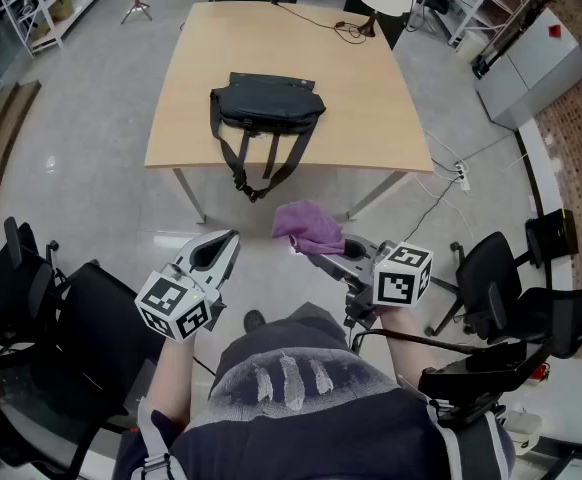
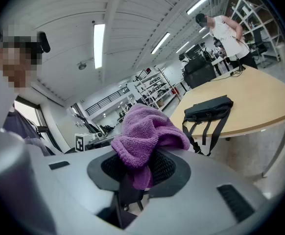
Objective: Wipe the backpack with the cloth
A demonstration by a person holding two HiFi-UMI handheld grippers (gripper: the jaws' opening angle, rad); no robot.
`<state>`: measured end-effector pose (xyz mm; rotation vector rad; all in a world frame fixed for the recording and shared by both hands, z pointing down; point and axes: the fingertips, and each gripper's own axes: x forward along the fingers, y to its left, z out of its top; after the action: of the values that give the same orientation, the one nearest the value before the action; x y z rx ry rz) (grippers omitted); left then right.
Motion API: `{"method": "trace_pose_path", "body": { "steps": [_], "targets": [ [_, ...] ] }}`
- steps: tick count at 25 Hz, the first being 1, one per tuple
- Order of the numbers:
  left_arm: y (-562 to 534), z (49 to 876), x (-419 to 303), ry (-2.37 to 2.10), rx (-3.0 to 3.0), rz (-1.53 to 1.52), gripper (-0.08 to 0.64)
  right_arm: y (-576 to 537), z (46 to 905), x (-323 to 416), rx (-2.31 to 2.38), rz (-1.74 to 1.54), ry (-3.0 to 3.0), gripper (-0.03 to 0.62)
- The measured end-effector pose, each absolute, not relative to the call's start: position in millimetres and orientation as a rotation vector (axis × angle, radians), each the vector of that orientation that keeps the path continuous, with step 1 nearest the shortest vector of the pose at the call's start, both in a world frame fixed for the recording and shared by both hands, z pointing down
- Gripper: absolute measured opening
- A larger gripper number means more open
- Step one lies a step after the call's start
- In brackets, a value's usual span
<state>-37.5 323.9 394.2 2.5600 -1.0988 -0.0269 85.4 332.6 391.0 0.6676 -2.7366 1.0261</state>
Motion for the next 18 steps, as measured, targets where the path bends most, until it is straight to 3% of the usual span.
{"method": "trace_pose_path", "body": {
  "steps": [10,18],
  "targets": [
    [254,397,-29,-1.12,2.555,0.031,0.006,253,409,84,0.609,1.086,-2.75,0.098],
    [145,393,22,-1.13,2.571,0.156,0.006,147,416,131,0.569,1.062,-2.761,0.1]
  ]
}}
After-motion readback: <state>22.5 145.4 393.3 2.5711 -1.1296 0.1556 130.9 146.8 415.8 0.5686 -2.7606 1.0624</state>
